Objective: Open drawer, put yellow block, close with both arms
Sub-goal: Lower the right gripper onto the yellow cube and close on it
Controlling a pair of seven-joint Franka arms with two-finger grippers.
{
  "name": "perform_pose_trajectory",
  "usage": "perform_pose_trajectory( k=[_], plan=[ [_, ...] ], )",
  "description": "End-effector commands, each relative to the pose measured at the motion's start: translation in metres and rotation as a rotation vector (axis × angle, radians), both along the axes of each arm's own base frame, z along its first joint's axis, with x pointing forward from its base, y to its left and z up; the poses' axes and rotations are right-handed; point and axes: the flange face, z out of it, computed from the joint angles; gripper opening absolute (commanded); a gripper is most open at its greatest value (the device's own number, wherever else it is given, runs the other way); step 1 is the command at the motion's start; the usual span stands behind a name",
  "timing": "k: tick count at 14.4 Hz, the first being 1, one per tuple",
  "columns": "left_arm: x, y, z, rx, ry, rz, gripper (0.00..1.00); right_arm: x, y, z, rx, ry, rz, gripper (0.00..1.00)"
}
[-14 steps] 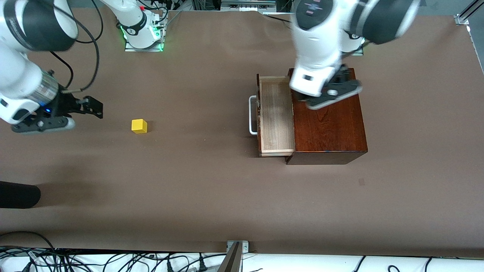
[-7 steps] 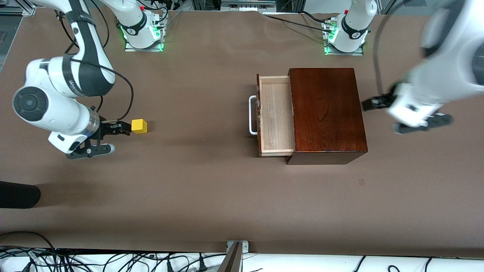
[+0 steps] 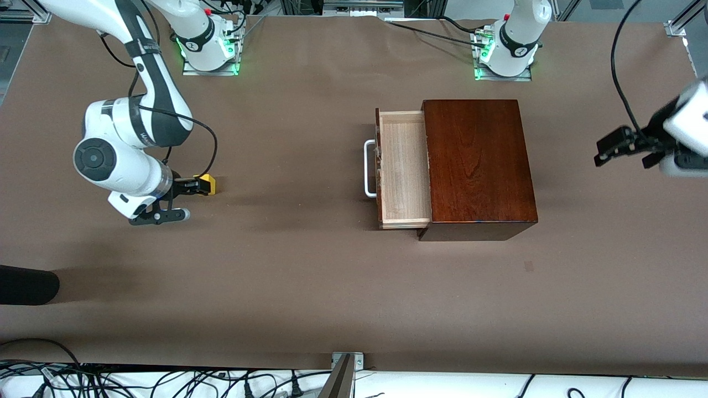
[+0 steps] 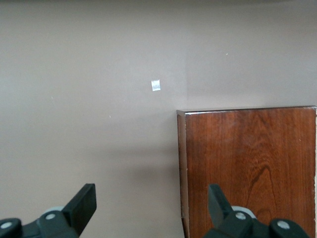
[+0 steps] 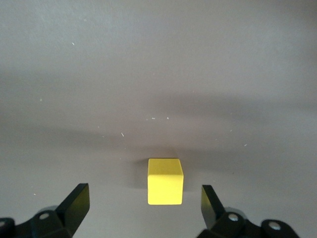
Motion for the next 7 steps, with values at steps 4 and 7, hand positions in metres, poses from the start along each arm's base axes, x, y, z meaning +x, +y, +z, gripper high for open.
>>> perform_pose_trajectory(
  k=[4, 7],
  plan=[
    [-0.032, 0.0, 0.02, 0.04, 0.08, 0.033, 1.0, -0.041, -0.005, -0.048, 0.008, -0.014, -0.055, 1.0],
    [-0.031, -0.001, 0.02, 0.04, 0.08, 0.032, 1.0, -0.055, -0.008, -0.068, 0.011, -0.033, -0.056, 1.0]
  ],
)
